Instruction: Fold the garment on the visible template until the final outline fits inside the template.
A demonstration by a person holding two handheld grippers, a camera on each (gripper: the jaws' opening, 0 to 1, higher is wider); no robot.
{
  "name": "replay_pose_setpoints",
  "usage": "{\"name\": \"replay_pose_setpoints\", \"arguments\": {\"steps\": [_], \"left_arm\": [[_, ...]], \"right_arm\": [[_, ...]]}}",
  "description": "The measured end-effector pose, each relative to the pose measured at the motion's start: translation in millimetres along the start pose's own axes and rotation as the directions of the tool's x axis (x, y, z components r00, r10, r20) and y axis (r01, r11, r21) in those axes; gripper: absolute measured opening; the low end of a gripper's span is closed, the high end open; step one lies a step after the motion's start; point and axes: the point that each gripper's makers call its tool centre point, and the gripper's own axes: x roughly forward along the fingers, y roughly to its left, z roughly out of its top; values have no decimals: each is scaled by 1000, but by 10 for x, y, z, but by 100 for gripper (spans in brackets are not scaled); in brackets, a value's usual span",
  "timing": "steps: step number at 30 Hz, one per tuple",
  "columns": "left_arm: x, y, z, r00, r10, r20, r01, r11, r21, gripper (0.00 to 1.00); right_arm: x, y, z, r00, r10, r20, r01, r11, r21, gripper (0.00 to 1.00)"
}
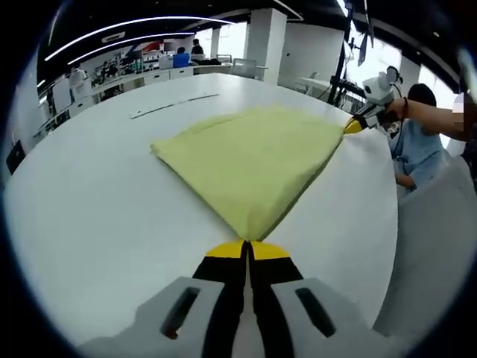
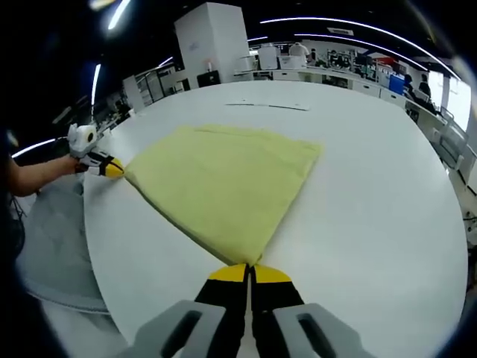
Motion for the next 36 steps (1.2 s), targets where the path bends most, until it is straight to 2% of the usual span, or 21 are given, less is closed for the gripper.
{"name": "replay_pose_setpoints", "arguments": {"steps": [3, 4, 5, 6, 7, 10, 13, 15, 19, 22, 26, 27, 29, 32, 36], "left_arm": [[-15, 12, 3, 1000, 17, 17, -16, 999, -30, 0], [-17, -11, 17, 999, 8, 37, -5, 996, -86, 0], [-22, -57, 44, 997, -11, 72, 24, 985, -172, 0], [-32, -50, 45, 996, -9, 85, 25, 980, -196, 0], [-41, -5, 38, 995, 22, 93, -3, 979, -203, 0], [-57, 30, 5, 995, 56, 83, -37, 976, -213, 1], [-76, 29, 18, 993, 78, 90, -56, 973, -224, 16], [-106, 12, 114, 986, 89, 143, -48, 961, -273, 29], [-217, -4, 202, 979, 117, 169, -65, 956, -286, 46], [-316, -43, 318, 970, 137, 199, -79, 957, -278, 59], [-447, -130, 438, 964, 173, 202, -114, 955, -272, 78], [-491, -167, 507, 957, 185, 225, -123, 957, -262, 83], [-546, -242, 565, 956, 182, 229, -118, 956, -269, 91], [-629, -297, 614, 953, 194, 232, -126, 952, -279, 95], [-806, -324, 721, 927, 241, 288, -142, 935, -326, 99]], "right_arm": [[1, 2, 1, 1000, -7, 9, 7, 1000, 1, 0], [-1, 1, 5, 1000, -9, 13, 9, 1000, 10, 0], [-7, 12, 15, 1000, -4, 20, 4, 999, 36, 0], [-11, 3, 33, 999, -11, 30, 10, 999, 47, 0], [-20, -1, 56, 999, -19, 40, 17, 999, 46, 0], [-44, 40, 110, 998, -20, 60, 17, 999, 46, 4], [-62, 70, 186, 995, -24, 92, 20, 999, 42, 16], [-83, 102, 260, 993, -31, 117, 27, 999, 35, 27], [-153, 217, 408, 988, -27, 155, 27, 1000, 2, 56], [-231, 328, 519, 984, -17, 180, 21, 1000, -19, 69], [-371, 481, 670, 978, -5, 209, 14, 999, -46, 82], [-419, 519, 719, 974, -4, 227, 17, 998, -55, 84], [-487, 576, 768, 970, 0, 242, 13, 998, -53, 88], [-570, 659, 795, 971, 5, 240, 6, 999, -47, 92], [-676, 811, 813, 969, 35, 245, -16, 997, -77, 97]]}}
